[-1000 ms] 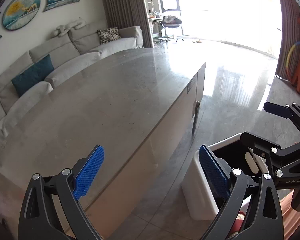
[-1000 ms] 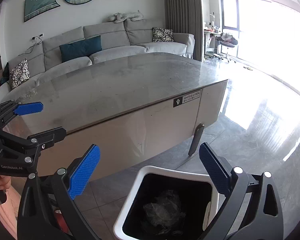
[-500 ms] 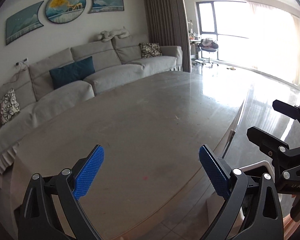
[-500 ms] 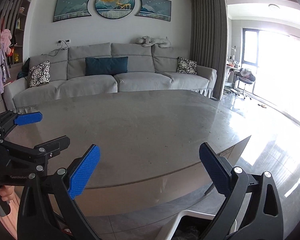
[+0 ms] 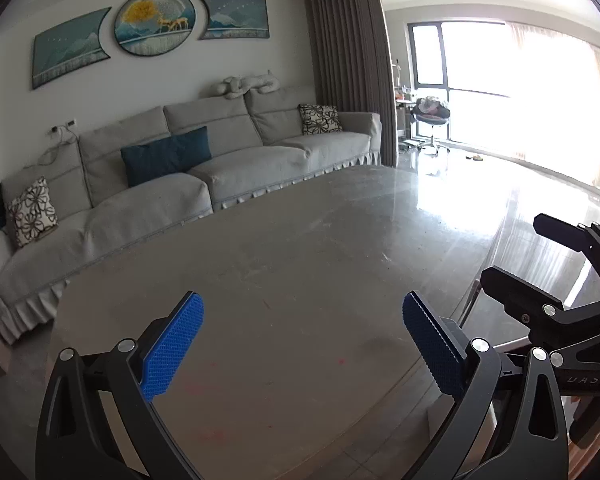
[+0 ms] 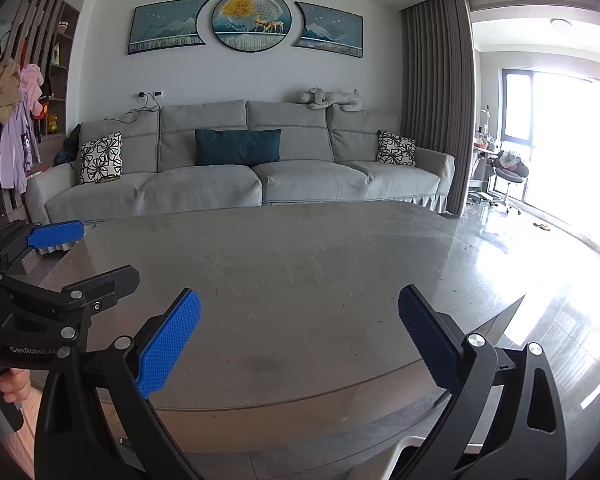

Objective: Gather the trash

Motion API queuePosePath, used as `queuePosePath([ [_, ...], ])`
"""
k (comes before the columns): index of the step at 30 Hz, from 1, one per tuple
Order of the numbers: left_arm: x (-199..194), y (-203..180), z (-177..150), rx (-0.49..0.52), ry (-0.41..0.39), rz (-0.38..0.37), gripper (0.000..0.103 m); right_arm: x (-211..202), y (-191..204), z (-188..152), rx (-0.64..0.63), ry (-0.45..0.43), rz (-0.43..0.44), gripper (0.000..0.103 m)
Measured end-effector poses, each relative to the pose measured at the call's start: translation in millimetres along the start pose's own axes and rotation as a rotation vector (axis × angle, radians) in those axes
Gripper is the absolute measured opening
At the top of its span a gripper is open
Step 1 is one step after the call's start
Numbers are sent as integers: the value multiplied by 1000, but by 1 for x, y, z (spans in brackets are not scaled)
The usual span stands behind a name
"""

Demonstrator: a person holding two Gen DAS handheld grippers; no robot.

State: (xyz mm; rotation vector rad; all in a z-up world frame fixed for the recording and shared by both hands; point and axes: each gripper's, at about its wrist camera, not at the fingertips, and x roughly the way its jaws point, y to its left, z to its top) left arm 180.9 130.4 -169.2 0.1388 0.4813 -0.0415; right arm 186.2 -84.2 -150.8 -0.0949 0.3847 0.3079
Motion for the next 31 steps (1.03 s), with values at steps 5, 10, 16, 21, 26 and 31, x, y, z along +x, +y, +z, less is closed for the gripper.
queuePosePath([
  [5, -4, -1, 0, 1, -7, -12, 99, -8, 3, 3, -5, -14, -15, 98],
  [10, -7, 1, -1, -7, -1, -36, 99, -15, 8, 0, -21, -20, -30, 98],
  [16, -11, 0, 0, -4, -6, -46, 99, -18, 7, 0, -18, -24, -41, 98],
  [21, -14, -2, 3, 4, -14, -52, 99, -24, 7, -3, -13, -30, -48, 98],
  [26, -19, -7, 4, 15, -29, -36, 99, -27, 9, -4, -22, -34, -57, 98],
  [31, -21, -6, 7, 10, -29, -44, 99, -30, 9, -5, -13, -38, -60, 98],
])
